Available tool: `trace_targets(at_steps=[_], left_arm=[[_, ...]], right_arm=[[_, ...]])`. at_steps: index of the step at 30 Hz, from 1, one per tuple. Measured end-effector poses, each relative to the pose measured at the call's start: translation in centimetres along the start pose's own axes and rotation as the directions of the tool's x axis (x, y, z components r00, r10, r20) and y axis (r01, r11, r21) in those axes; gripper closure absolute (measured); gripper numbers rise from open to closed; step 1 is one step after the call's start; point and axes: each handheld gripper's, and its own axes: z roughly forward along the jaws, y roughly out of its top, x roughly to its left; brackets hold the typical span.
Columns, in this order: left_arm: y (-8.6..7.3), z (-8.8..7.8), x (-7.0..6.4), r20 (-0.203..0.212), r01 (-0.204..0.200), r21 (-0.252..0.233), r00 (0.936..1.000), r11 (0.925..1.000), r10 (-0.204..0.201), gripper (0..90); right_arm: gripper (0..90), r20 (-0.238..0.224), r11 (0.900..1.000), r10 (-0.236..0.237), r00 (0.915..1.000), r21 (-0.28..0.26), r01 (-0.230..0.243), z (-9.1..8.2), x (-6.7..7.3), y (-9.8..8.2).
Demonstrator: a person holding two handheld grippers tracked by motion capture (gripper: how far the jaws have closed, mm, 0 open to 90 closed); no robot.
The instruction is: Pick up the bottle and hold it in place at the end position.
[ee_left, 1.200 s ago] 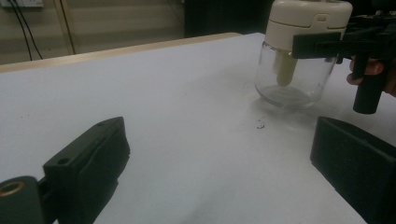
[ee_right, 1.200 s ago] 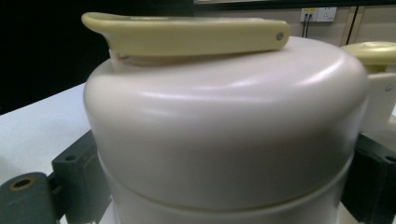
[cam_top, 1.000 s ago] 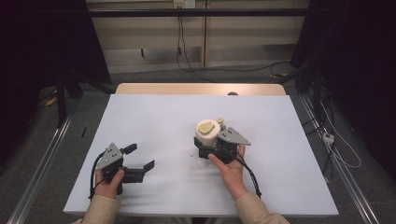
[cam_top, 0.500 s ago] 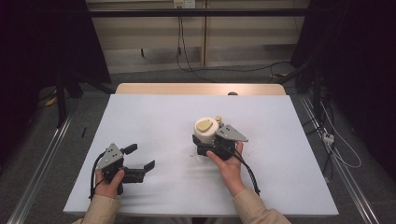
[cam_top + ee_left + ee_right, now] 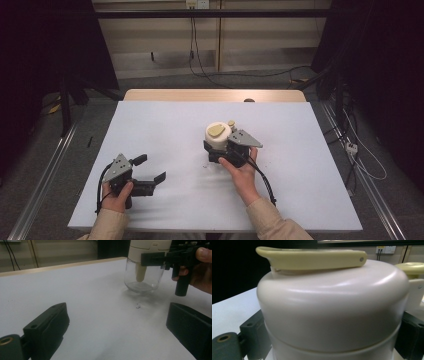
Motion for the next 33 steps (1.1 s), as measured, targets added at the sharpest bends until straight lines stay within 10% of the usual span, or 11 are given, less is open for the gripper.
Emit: trace_targets(at_steps=[33], left_arm=[[-0.1, 0.1, -0.1, -0.002, 0.003, 0.002, 1.0000, 1.0000, -0.003, 4.0]], right_arm=[[6.7, 0.012, 1.000, 0.010, 0.9999, -0.004, -0.010, 2.2, -0.3, 0.3]])
